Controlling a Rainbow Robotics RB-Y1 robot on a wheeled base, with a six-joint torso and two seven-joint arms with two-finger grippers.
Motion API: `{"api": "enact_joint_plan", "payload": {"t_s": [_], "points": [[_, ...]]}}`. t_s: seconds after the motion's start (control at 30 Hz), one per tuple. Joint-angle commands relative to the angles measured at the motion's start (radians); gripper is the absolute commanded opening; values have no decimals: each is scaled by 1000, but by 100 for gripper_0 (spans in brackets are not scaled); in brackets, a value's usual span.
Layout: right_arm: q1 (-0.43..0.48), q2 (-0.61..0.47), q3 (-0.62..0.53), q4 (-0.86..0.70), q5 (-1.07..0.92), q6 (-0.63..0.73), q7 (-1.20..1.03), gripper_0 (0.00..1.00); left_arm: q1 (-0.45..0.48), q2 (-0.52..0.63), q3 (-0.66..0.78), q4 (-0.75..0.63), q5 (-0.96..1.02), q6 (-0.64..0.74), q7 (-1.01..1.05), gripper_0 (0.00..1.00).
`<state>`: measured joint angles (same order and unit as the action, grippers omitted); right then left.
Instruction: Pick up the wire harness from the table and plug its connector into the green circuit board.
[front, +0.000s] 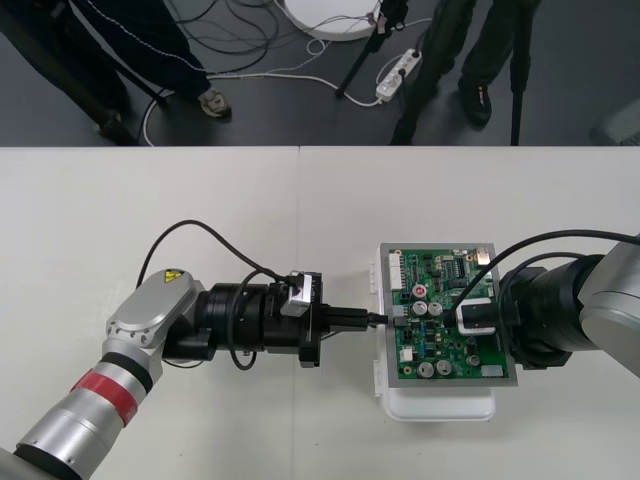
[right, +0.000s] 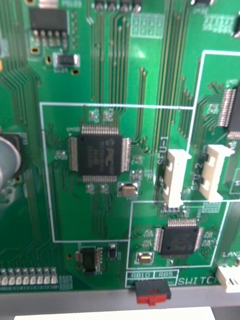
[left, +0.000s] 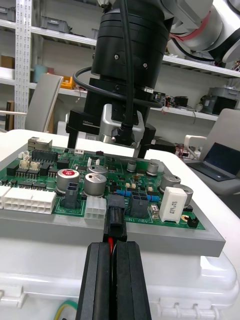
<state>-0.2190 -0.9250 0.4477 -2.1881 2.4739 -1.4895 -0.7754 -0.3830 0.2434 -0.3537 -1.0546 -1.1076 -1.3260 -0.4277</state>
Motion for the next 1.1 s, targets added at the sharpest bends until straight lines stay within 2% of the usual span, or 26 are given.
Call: {"api": "enact_joint_plan", "payload": {"t_s": [0.03,1.1], "points": [[-23,8,9,-7,13,-6,-33,100,-7,-32,-36,-8,-4,48,-82,0],[-23,9,9,-7,5,-5,-38,100,-7,-32,-54,-8,-1,64,-101,0]]}}
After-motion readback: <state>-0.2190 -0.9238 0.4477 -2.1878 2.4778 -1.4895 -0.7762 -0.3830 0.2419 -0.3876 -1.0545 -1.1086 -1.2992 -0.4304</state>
